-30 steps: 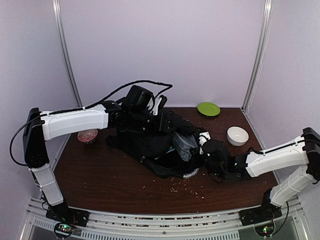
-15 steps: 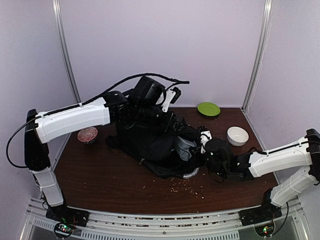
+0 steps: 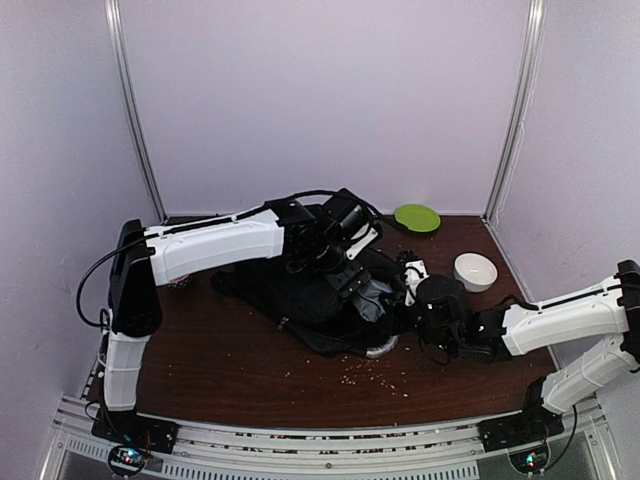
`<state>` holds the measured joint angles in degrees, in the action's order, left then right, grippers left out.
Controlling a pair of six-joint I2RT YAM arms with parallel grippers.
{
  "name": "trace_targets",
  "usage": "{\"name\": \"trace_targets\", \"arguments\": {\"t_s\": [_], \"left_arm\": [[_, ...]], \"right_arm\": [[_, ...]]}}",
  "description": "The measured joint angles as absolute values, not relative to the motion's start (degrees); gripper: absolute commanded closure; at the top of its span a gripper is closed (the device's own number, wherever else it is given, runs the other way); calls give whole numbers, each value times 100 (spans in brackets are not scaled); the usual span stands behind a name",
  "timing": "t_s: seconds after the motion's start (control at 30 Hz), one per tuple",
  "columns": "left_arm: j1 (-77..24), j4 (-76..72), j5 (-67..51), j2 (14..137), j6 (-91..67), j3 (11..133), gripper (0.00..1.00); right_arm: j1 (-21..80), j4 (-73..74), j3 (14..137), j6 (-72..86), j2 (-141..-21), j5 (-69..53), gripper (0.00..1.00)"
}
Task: Pack the student bag
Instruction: Place the personal item in the student bag.
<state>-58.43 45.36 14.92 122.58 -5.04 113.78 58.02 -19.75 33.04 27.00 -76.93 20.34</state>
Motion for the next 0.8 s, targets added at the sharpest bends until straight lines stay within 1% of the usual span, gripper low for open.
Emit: {"name": "trace_targets", "arguments": {"t_s": [0.13,0.33,0.4,0.47,0.8], "left_arm": [[-5859,4705,1710,12444,-338,11611,45],[-5878,4777,1826,12462,-174,11793,72],[-5878,4777,1837,12466,-137,11797,84],[-5878,4768,1844,12468,-121,11799,100],[-5843,4709,1927,12379,-235,11837,100]], "right_arm": [[5760,-1977,3304,2700,-7695,1990,100],[5758,-1999,3306,2718,-7686,1883,100],[5756,-1973,3304,2718,-7636,1837,100],[5756,-1935,3301,2716,-7524,1798,100],[5756,-1763,3037,2510,-6820,1793,100]]}}
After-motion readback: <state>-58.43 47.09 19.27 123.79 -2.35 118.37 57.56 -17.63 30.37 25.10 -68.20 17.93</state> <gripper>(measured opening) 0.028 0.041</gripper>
